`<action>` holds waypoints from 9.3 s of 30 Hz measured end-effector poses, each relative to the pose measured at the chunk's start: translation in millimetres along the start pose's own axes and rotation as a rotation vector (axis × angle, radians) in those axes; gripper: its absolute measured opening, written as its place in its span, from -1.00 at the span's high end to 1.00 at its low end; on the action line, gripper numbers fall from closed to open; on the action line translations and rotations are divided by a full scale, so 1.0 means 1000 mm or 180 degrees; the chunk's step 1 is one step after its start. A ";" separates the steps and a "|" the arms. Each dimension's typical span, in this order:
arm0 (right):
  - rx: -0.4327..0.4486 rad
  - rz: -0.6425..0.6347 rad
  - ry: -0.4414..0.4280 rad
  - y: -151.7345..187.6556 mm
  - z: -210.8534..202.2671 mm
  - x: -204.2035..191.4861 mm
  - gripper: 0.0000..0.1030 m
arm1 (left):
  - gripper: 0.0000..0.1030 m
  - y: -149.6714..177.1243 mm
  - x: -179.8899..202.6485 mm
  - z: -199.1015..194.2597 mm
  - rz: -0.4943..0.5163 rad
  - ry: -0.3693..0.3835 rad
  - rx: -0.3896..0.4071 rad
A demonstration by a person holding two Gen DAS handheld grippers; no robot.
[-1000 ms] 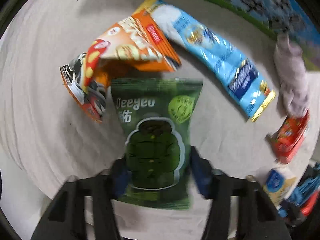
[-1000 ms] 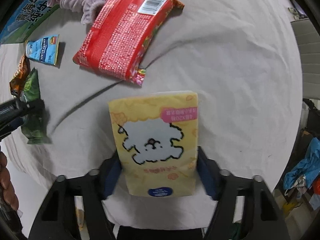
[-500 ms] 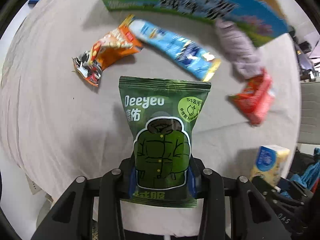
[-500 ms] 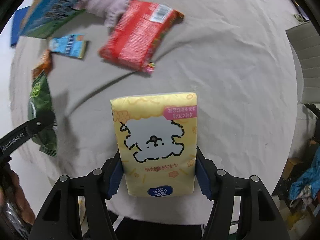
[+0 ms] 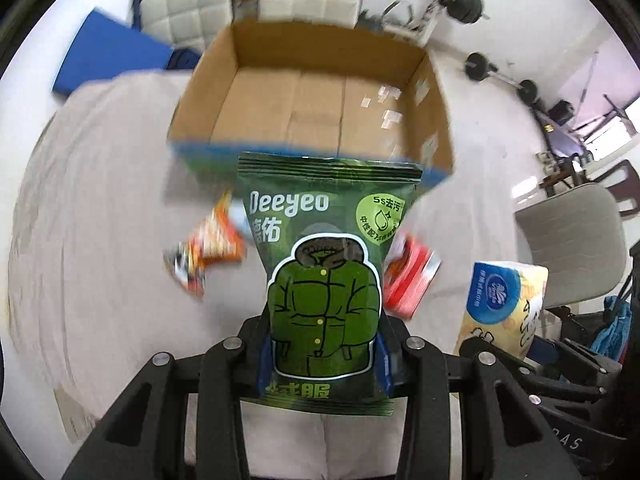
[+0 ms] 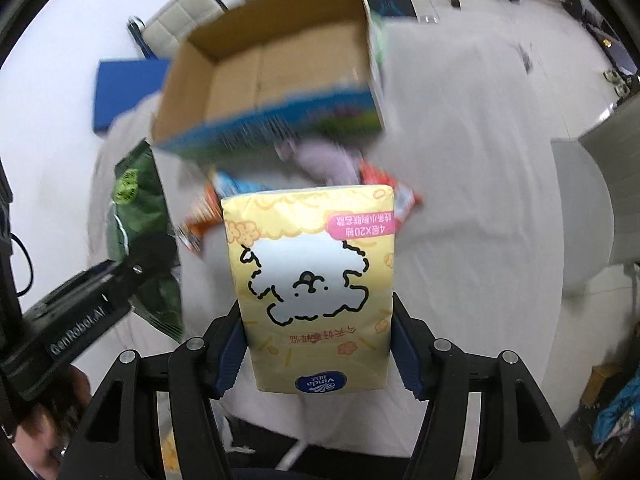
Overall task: Organize soft objects
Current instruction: 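Carry both packs into the cardboard box and open both tools, then grasp the red snack bag with the right tool while the left grasps the orange seed bag, then lower both bags into the box and open both tools, then grasp the lilac sock with the right tool while the left grasps the blue milk stick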
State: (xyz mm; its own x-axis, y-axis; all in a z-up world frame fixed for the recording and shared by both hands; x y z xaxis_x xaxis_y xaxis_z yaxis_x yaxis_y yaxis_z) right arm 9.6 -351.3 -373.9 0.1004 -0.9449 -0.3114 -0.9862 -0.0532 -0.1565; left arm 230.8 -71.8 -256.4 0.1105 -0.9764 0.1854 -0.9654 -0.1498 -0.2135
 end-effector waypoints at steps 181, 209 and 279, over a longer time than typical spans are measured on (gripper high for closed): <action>-0.0264 -0.0444 0.0362 -0.050 0.015 -0.092 0.00 | 0.22 0.002 -0.046 -0.036 -0.0199 0.0400 -0.0149; -0.0603 -0.0312 0.0675 -0.247 0.100 -0.011 0.01 | 0.22 -0.193 -0.028 0.078 -0.0234 0.0215 -0.0488; 0.0389 -0.0264 0.0826 -0.211 -0.002 -0.065 -1.00 | -0.92 -0.137 -0.039 -0.040 0.0008 -0.0015 0.0508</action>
State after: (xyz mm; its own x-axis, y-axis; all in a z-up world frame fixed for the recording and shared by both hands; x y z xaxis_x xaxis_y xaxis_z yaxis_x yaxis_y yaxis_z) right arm 210.8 -279.0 -318.7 0.1275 -0.9908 -0.0452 -0.9514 -0.1092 -0.2880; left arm 349.4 -7.0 -196.2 0.1096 -0.9775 0.1801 -0.9159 -0.1697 -0.3639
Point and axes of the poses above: each gripper's, at about its wrist camera, not at the fingertips, and z roughly the way its jaws point, x to its right, y to its underside, the point moved 4 cm from there along z, roughly the way its jaws point, and after that the axes turned 12 degrees about -z, right-handed, at the moved point
